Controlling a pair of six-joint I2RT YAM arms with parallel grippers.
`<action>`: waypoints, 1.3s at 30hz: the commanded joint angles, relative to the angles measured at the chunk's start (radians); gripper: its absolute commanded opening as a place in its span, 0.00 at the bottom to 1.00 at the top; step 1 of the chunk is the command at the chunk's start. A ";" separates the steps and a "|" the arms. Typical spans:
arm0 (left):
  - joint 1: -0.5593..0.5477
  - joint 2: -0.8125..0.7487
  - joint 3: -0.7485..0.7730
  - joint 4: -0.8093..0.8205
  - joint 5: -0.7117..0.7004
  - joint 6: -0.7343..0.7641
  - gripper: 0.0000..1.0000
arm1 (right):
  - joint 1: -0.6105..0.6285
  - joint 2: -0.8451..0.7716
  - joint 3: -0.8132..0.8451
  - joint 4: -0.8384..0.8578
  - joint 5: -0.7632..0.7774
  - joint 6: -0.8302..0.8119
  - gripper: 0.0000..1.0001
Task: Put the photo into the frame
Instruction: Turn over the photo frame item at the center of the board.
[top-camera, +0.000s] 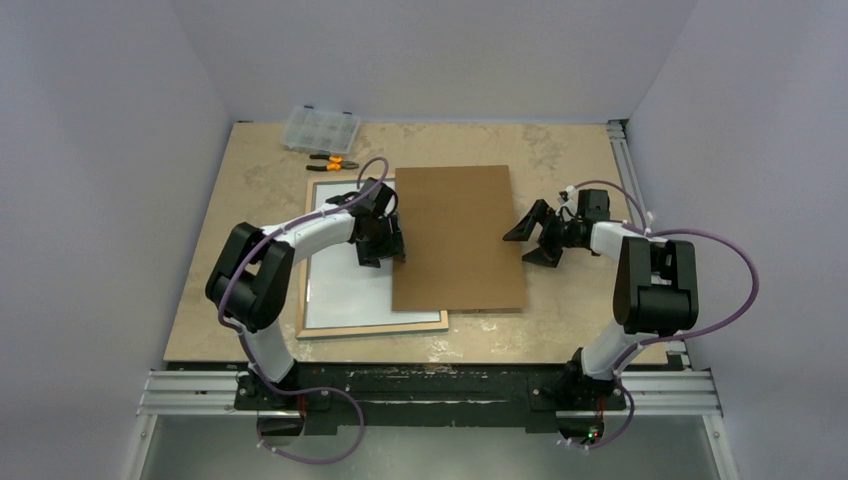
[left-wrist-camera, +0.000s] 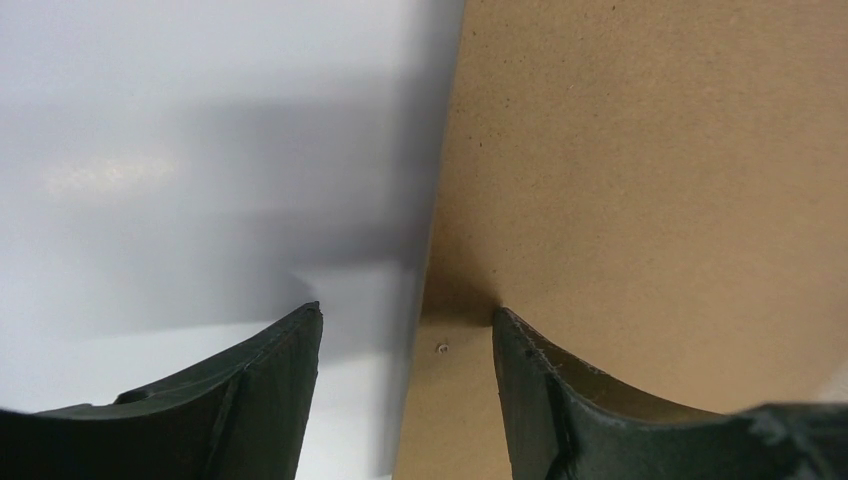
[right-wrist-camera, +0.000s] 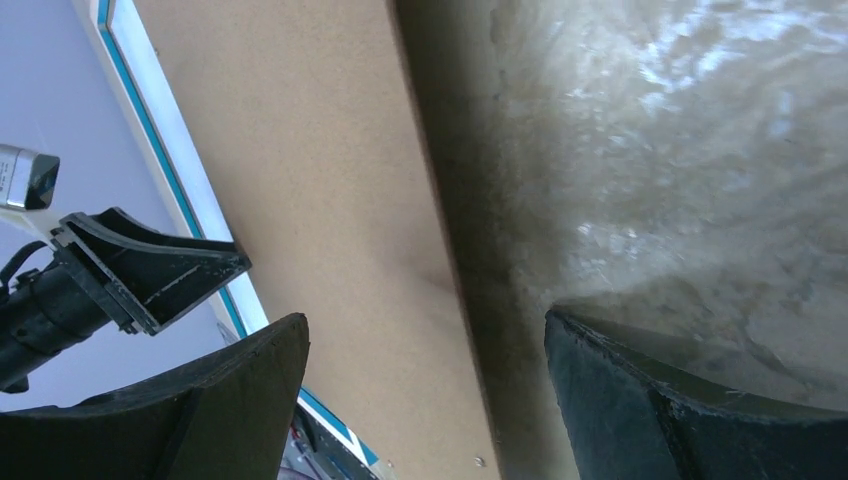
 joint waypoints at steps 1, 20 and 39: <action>0.003 -0.022 0.013 -0.028 -0.048 0.036 0.63 | 0.072 0.086 -0.012 -0.017 0.113 -0.038 0.88; 0.003 -0.071 -0.051 -0.085 -0.147 0.061 0.63 | 0.224 -0.001 -0.063 0.341 -0.118 0.215 0.83; 0.004 -0.073 -0.065 -0.058 -0.114 0.060 0.59 | 0.216 -0.135 -0.141 0.640 -0.239 0.407 0.40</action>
